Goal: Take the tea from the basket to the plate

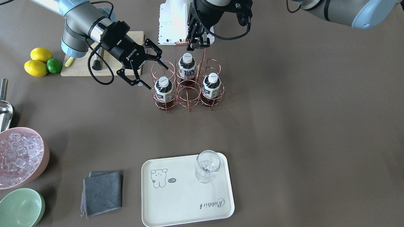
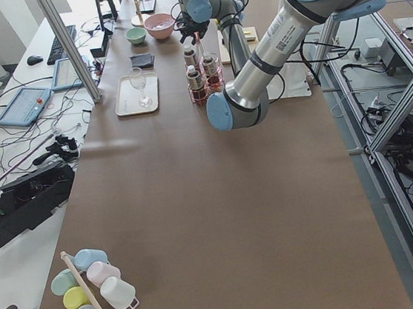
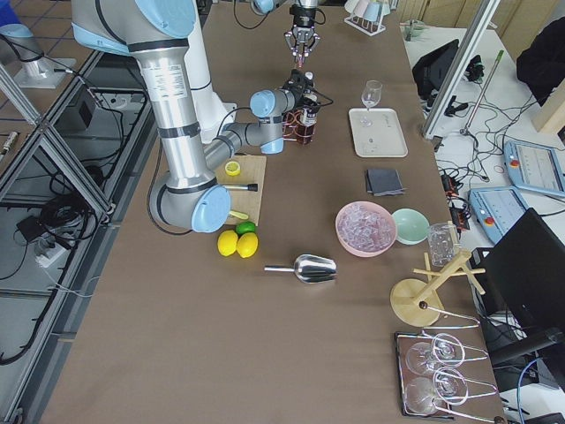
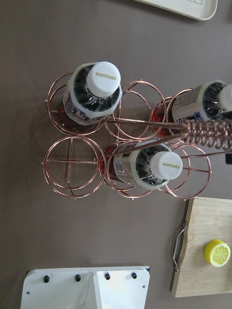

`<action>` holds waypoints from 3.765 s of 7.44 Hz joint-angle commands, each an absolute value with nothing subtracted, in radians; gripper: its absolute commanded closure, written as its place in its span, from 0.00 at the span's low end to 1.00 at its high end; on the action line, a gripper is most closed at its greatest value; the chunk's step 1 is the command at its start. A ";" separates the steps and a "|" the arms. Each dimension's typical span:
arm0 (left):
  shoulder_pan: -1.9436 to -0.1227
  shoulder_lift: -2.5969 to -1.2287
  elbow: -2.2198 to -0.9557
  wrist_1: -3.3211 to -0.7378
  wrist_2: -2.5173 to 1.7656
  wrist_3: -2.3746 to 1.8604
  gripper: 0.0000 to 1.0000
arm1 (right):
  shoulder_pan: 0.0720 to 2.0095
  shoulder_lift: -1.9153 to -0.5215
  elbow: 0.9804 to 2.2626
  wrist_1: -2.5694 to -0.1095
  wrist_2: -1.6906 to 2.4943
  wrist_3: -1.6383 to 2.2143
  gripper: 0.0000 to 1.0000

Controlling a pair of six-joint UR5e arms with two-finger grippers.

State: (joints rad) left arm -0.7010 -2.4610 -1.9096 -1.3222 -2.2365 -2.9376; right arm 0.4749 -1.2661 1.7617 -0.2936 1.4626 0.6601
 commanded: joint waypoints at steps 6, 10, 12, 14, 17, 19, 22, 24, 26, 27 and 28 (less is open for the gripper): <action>-0.701 -2.462 -1.908 -1.322 -2.237 -2.938 1.00 | 0.452 -1.282 1.758 -0.279 1.419 0.614 0.26; -0.701 -2.464 -1.908 -1.322 -2.237 -2.941 1.00 | 0.474 -1.266 1.752 -0.290 1.413 0.614 0.30; -0.701 -2.464 -1.910 -1.322 -2.237 -2.942 1.00 | 0.474 -1.256 1.752 -0.299 1.411 0.618 0.30; -0.701 -2.464 -1.913 -1.322 -2.237 -2.944 1.00 | 0.471 -1.247 1.734 -0.299 1.411 0.620 0.30; -0.701 -2.464 -1.908 -1.322 -2.237 -2.944 1.00 | 0.466 -1.227 1.717 -0.301 1.405 0.620 0.31; -0.700 -2.462 -1.907 -1.322 -2.237 -2.944 1.00 | 0.465 -1.229 1.717 -0.299 1.405 0.617 0.51; -0.699 -2.462 -1.907 -1.322 -2.237 -2.944 1.00 | 0.456 -1.236 1.718 -0.296 1.405 0.615 0.89; -0.699 -2.462 -1.907 -1.322 -2.238 -2.944 1.00 | 0.451 -1.252 1.726 -0.281 1.408 0.614 1.00; -0.699 -2.462 -1.907 -1.322 -2.237 -2.944 1.00 | 0.451 -1.259 1.749 -0.281 1.410 0.612 1.00; -0.699 -2.462 -1.908 -1.322 -2.238 -2.944 1.00 | 0.459 -1.264 1.772 -0.296 1.414 0.612 1.00; -0.699 -2.462 -1.908 -1.322 -2.238 -2.944 1.00 | 0.468 -1.273 1.795 -0.311 1.422 0.611 1.00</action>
State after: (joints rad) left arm -0.6995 -2.4623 -1.9077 -1.3222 -2.2375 -2.9437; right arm 0.4556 -1.2609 1.7592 -0.2896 1.4123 0.6124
